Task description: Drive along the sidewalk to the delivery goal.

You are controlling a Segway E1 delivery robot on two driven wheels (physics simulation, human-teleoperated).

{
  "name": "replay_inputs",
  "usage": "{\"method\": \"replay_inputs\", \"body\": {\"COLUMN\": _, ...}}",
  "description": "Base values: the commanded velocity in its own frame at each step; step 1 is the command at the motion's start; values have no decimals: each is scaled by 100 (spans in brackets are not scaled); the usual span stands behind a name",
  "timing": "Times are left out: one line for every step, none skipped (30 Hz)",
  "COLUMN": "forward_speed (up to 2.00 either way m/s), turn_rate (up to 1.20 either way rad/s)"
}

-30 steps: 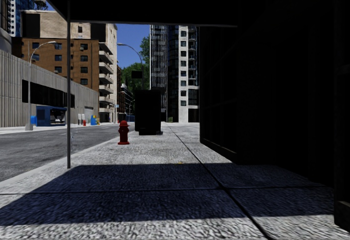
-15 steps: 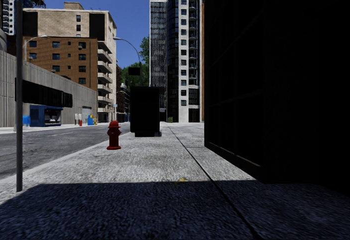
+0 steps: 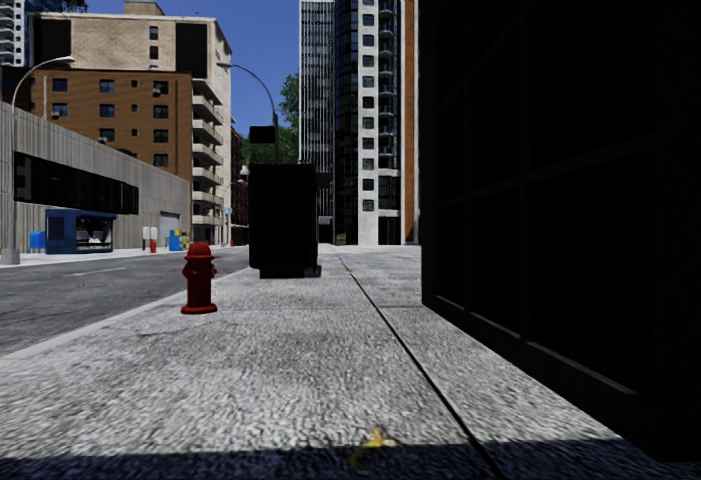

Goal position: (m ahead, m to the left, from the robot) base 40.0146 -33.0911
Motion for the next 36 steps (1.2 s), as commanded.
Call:
{"method": "replay_inputs", "body": {"forward_speed": 200, "turn_rate": 0}}
{"method": "replay_inputs", "body": {"forward_speed": 200, "turn_rate": 0}}
{"method": "replay_inputs", "body": {"forward_speed": 200, "turn_rate": 0}}
{"method": "replay_inputs", "body": {"forward_speed": 200, "turn_rate": 0}}
{"method": "replay_inputs", "body": {"forward_speed": 200, "turn_rate": 0}}
{"method": "replay_inputs", "body": {"forward_speed": 200, "turn_rate": 0}}
{"method": "replay_inputs", "body": {"forward_speed": 200, "turn_rate": 0}}
{"method": "replay_inputs", "body": {"forward_speed": 200, "turn_rate": 0}}
{"method": "replay_inputs", "body": {"forward_speed": 200, "turn_rate": 0}}
{"method": "replay_inputs", "body": {"forward_speed": 200, "turn_rate": 0}}
{"method": "replay_inputs", "body": {"forward_speed": 200, "turn_rate": 0}}
{"method": "replay_inputs", "body": {"forward_speed": 200, "turn_rate": 0}}
{"method": "replay_inputs", "body": {"forward_speed": 200, "turn_rate": 0}}
{"method": "replay_inputs", "body": {"forward_speed": 200, "turn_rate": 0}}
{"method": "replay_inputs", "body": {"forward_speed": 200, "turn_rate": 0}}
{"method": "replay_inputs", "body": {"forward_speed": 200, "turn_rate": 0}}
{"method": "replay_inputs", "body": {"forward_speed": 200, "turn_rate": 0}}
{"method": "replay_inputs", "body": {"forward_speed": 200, "turn_rate": 0}}
{"method": "replay_inputs", "body": {"forward_speed": 200, "turn_rate": 0}}
{"method": "replay_inputs", "body": {"forward_speed": 200, "turn_rate": 0}}
{"method": "replay_inputs", "body": {"forward_speed": 200, "turn_rate": 0}}
{"method": "replay_inputs", "body": {"forward_speed": 200, "turn_rate": 0}}
{"method": "replay_inputs", "body": {"forward_speed": 200, "turn_rate": 0}}
{"method": "replay_inputs", "body": {"forward_speed": 200, "turn_rate": 0}}
{"method": "replay_inputs", "body": {"forward_speed": 200, "turn_rate": 0}}
{"method": "replay_inputs", "body": {"forward_speed": 200, "turn_rate": 0}}
{"method": "replay_inputs", "body": {"forward_speed": 200, "turn_rate": 0}}
{"method": "replay_inputs", "body": {"forward_speed": 200, "turn_rate": 0}}
{"method": "replay_inputs", "body": {"forward_speed": 200, "turn_rate": 0}}
{"method": "replay_inputs", "body": {"forward_speed": 200, "turn_rate": 0}}
{"method": "replay_inputs", "body": {"forward_speed": 200, "turn_rate": 0}}
{"method": "replay_inputs", "body": {"forward_speed": 200, "turn_rate": 0}}
{"method": "replay_inputs", "body": {"forward_speed": 200, "turn_rate": 0}}
{"method": "replay_inputs", "body": {"forward_speed": 200, "turn_rate": 0}}
{"method": "replay_inputs", "body": {"forward_speed": 200, "turn_rate": 0}}
{"method": "replay_inputs", "body": {"forward_speed": 200, "turn_rate": 0}}
